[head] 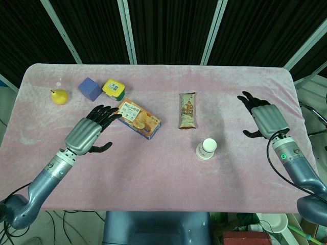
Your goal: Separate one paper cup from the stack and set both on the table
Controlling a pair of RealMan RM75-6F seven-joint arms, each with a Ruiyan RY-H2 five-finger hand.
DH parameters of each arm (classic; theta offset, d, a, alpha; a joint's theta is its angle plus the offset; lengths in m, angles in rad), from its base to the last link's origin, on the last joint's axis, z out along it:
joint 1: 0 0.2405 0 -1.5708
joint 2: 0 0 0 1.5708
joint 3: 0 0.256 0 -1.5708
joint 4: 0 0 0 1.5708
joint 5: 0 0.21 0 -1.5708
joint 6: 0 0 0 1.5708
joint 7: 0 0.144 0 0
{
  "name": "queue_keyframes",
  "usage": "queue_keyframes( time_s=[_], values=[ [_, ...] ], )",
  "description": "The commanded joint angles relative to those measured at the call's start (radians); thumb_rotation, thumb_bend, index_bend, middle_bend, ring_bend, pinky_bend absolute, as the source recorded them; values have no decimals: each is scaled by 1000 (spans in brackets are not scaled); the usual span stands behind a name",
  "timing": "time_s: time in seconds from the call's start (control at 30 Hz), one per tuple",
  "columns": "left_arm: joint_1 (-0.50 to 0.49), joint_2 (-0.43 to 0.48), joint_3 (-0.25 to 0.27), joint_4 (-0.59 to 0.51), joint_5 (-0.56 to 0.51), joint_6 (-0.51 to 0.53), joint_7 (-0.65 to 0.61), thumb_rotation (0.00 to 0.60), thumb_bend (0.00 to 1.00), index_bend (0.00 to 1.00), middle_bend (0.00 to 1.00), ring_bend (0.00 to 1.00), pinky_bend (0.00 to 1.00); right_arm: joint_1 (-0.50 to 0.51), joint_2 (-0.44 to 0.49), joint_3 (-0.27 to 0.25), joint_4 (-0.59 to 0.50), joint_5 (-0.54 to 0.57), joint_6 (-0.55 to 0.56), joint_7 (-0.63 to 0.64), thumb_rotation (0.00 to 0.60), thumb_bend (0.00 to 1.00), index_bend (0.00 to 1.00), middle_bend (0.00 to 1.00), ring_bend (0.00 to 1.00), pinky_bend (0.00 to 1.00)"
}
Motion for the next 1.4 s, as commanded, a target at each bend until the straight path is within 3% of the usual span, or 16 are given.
queue_keyframes(
  time_s=[0.03, 0.3, 0.87, 1.13, 1.3, 1.4],
  values=[
    [-16, -12, -3, -9, -18, -7, 20, 600, 282, 117, 39, 0, 0, 4, -3, -5, 5, -2, -2, 4, 600, 120, 49, 0, 153, 221],
    [-36, -14, 7, -26, -56, -9, 62, 600, 282, 116, 39, 0, 0, 10, -5, -15, 6, -15, 5, 19, 600, 119, 49, 0, 153, 220],
    [10, 49, 63, -30, -8, 85, 71, 600, 281, 116, 39, 0, 0, 8, 11, -42, -46, -9, 23, 4, 600, 120, 49, 0, 154, 221],
    [208, 91, 202, -61, 32, 288, 164, 600, 280, 116, 40, 0, 0, -31, 1, -94, -118, -28, 37, 16, 600, 104, 48, 0, 149, 221],
    [314, 59, 261, 24, 60, 395, 107, 600, 281, 117, 40, 0, 0, -42, -52, -139, -133, -73, 52, -38, 600, 103, 48, 0, 144, 220],
    [357, 33, 274, 108, 81, 446, 38, 600, 280, 117, 40, 0, 0, -33, -92, -139, -125, -72, 54, -47, 600, 103, 49, 6, 139, 221]
  ],
)
